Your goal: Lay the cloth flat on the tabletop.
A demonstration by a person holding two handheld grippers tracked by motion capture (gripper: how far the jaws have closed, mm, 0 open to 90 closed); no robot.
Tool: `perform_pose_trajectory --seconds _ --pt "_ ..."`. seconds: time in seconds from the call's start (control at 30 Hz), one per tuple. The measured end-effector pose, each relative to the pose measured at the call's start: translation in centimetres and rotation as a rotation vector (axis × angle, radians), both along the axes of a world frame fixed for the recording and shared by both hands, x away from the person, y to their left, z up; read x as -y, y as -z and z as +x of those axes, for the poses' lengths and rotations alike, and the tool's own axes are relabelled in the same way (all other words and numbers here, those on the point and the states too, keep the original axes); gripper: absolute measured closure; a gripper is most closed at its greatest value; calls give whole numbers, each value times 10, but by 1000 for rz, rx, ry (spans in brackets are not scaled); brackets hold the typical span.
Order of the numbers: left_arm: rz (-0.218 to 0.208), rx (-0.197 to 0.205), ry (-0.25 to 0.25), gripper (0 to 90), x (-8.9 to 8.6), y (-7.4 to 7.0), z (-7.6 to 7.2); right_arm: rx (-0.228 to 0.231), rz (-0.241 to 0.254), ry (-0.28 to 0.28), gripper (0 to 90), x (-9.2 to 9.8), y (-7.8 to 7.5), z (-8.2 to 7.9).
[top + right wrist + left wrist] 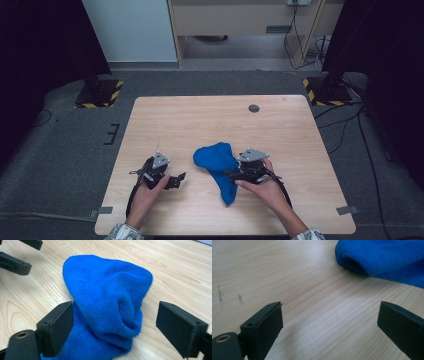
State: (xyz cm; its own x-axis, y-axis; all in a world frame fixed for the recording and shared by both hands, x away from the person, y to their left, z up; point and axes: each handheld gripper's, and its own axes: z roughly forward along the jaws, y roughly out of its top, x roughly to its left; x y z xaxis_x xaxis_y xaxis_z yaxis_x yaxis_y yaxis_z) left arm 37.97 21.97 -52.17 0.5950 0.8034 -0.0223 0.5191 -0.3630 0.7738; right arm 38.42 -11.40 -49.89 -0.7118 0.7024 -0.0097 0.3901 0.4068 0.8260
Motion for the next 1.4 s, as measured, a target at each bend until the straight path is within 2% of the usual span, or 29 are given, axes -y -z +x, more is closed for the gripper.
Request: perform_pose_trajectory --seconds 0.27,0.43,0.6,0.7,0.8,0.9,1.03,1.2,1.23,1.3,1.4 --pt "-9 34 32 84 17 -4 13 -24 2 -8 387 21 -1 -21" --pt "-12 49 58 108 30 -6 22 -22 -3 -23 491 28 -2 -39" --pt "-4 83 92 165 42 -9 28 -48 9 -51 556 30 1 -54" --pt "11 95 108 176 47 -9 31 -51 10 -77 534 25 1 -61" --pt "18 104 110 164 50 -7 33 -29 -19 -103 389 15 2 -66" --pt "23 118 95 139 52 -4 36 -30 -26 -126 331 3 4 -70" --pt "19 109 98 138 53 -1 38 -49 -50 -138 301 -8 11 -72" --pt "10 92 123 178 56 2 39 -63 -64 -150 314 -14 17 -75" --pt "16 81 130 210 56 3 39 -62 -76 -151 337 -15 18 -75" --pt "26 56 146 264 58 5 39 -59 -102 -152 447 -16 19 -75" --pt "37 51 174 398 60 3 39 -62 -121 -154 675 -14 20 -73"
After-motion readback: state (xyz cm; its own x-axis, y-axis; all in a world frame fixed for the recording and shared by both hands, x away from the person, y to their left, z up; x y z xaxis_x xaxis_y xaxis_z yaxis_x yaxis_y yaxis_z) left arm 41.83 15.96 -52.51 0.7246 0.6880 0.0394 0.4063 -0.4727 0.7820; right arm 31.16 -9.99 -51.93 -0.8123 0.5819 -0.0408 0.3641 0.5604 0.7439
